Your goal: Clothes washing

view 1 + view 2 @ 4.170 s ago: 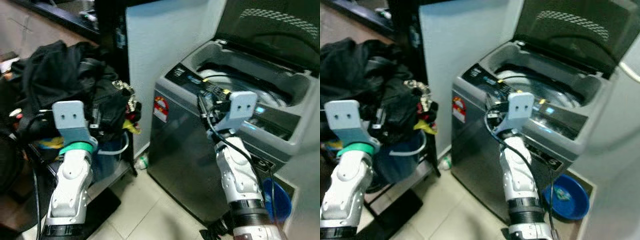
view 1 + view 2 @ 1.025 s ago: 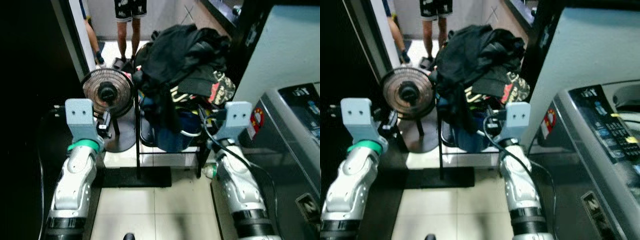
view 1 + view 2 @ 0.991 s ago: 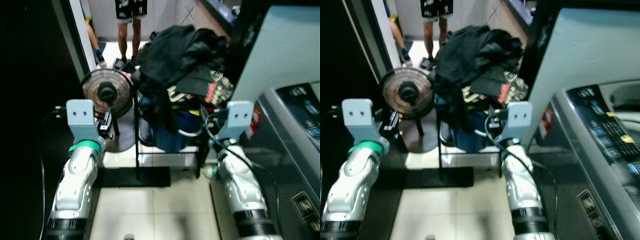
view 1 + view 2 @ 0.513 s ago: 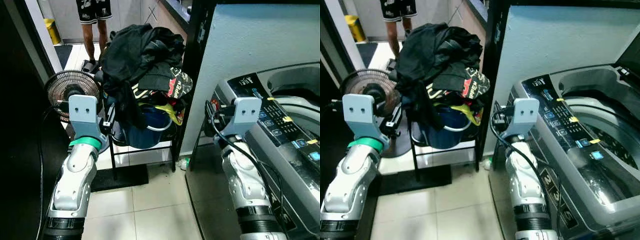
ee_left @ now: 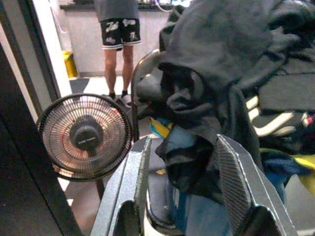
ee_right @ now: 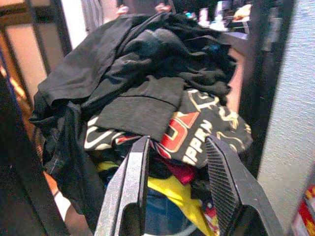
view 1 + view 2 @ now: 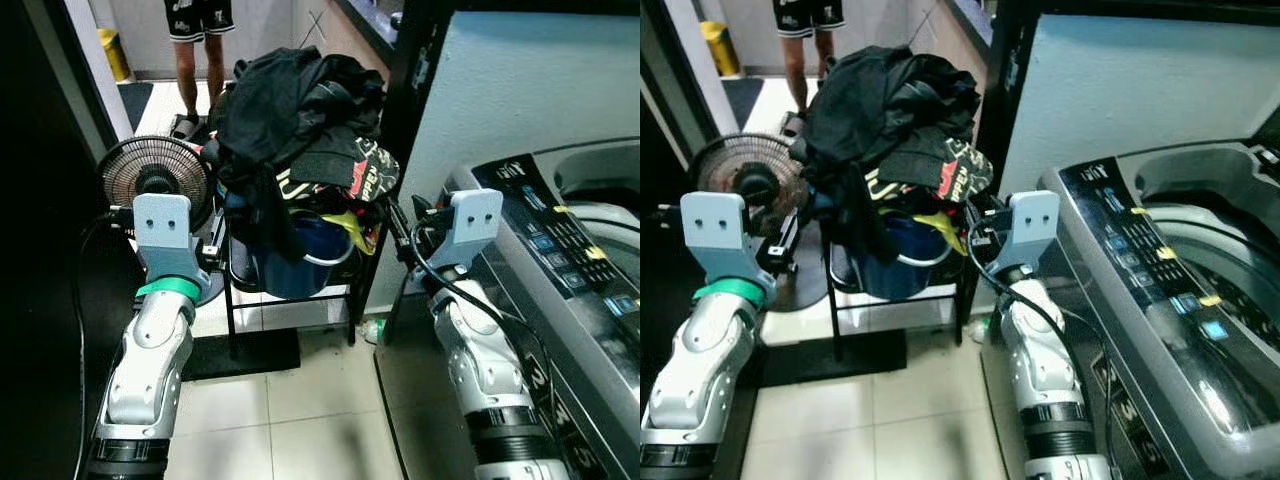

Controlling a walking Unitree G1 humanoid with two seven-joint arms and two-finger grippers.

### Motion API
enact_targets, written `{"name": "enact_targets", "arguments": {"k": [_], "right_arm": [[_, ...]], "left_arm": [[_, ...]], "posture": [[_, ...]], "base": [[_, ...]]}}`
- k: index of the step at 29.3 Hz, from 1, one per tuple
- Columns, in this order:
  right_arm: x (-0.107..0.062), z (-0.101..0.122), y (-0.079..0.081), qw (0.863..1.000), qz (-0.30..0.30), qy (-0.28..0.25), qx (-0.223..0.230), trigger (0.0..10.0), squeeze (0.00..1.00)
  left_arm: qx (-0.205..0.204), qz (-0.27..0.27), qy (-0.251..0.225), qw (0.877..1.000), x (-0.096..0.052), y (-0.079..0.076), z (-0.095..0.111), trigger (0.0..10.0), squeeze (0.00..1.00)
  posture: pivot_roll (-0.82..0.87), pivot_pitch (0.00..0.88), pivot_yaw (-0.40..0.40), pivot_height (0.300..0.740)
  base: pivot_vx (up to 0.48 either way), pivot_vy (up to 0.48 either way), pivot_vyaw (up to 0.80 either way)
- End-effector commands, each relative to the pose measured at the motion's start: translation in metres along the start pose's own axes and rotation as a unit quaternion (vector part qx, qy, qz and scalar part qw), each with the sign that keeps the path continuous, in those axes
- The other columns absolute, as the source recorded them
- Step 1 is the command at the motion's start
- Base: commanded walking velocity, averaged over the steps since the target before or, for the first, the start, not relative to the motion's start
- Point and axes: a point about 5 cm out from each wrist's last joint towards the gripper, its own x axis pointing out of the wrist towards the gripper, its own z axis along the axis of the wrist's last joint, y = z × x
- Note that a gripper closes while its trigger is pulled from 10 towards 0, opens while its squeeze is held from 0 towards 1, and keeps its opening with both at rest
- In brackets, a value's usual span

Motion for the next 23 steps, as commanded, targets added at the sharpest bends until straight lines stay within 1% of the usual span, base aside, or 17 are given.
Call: {"name": "enact_targets", "arguments": {"k": [1,2,3,8,17,18,19,20,21,22,23], "right_arm": [[0.004,0.004,0.004,1.0,0.009,-0.004,-0.002,10.0,0.0],[0.004,0.004,0.004,1.0,0.009,-0.004,-0.002,10.0,0.0],[0.005,0.006,0.004,1.0,0.006,-0.008,0.005,10.0,0.0],[0.005,0.009,0.003,1.0,0.008,-0.009,-0.005,10.0,0.0],[0.004,0.013,0.003,1.0,0.008,-0.015,-0.006,10.0,0.0],[0.006,0.017,0.003,1.0,0.001,-0.023,0.003,10.0,0.0],[0.006,0.017,0.003,1.0,0.001,-0.023,0.003,10.0,0.0],[0.011,0.029,0.002,0.999,-0.011,-0.043,0.022,10.0,0.0],[0.011,0.029,0.002,0.999,-0.011,-0.043,0.022,10.0,0.0],[0.017,0.045,0.001,0.996,-0.021,-0.072,0.042,10.0,0.0],[0.017,0.045,0.001,0.996,-0.021,-0.072,0.042,10.0,0.0]], "left_arm": [[0.005,0.009,0.001,1.0,0.001,0.004,-0.001,10.0,0.0],[0.005,0.009,0.001,1.0,0.001,0.004,-0.001,10.0,0.0],[0.002,0.01,0.0,1.0,0.001,0.005,0.0,10.0,0.0],[-0.008,0.009,-0.002,1.0,0.002,0.004,0.0,10.0,0.0],[-0.014,0.003,-0.004,1.0,0.003,0.003,0.001,10.0,0.0],[-0.015,0.001,-0.006,1.0,0.003,0.003,0.002,10.0,0.0],[-0.015,0.001,-0.006,1.0,0.003,0.003,0.002,10.0,0.0],[-0.016,-0.002,-0.009,1.0,0.005,0.003,0.003,10.0,0.0],[-0.016,-0.002,-0.009,1.0,0.005,0.003,0.003,10.0,0.0],[-0.017,-0.005,-0.013,1.0,0.007,0.003,0.005,10.0,0.0],[-0.017,-0.005,-0.013,1.0,0.007,0.003,0.005,10.0,0.0]], "posture": [[0.05,0.0,0.001,0.74],[0.05,0.0,0.001,0.74],[0.05,0.0,0.001,0.74],[0.04,0.0,-0.003,0.74],[0.04,0.0,0.001,0.74],[0.04,0.0,0.001,0.74],[0.04,0.0,0.001,0.74],[0.04,0.0,0.001,0.74],[0.04,0.0,0.001,0.74],[0.04,0.0,-0.003,0.74],[0.04,0.0,-0.003,0.74]], "base": [[0.401,0.0,0.8],[0.401,0.0,0.8],[0.401,0.0,0.0],[0.401,0.0,0.0],[0.404,0.0,0.0],[0.401,0.0,0.0],[0.401,0.0,0.0],[0.401,0.0,0.0],[0.401,0.0,0.0],[0.405,0.0,0.0],[0.405,0.0,0.0]]}}
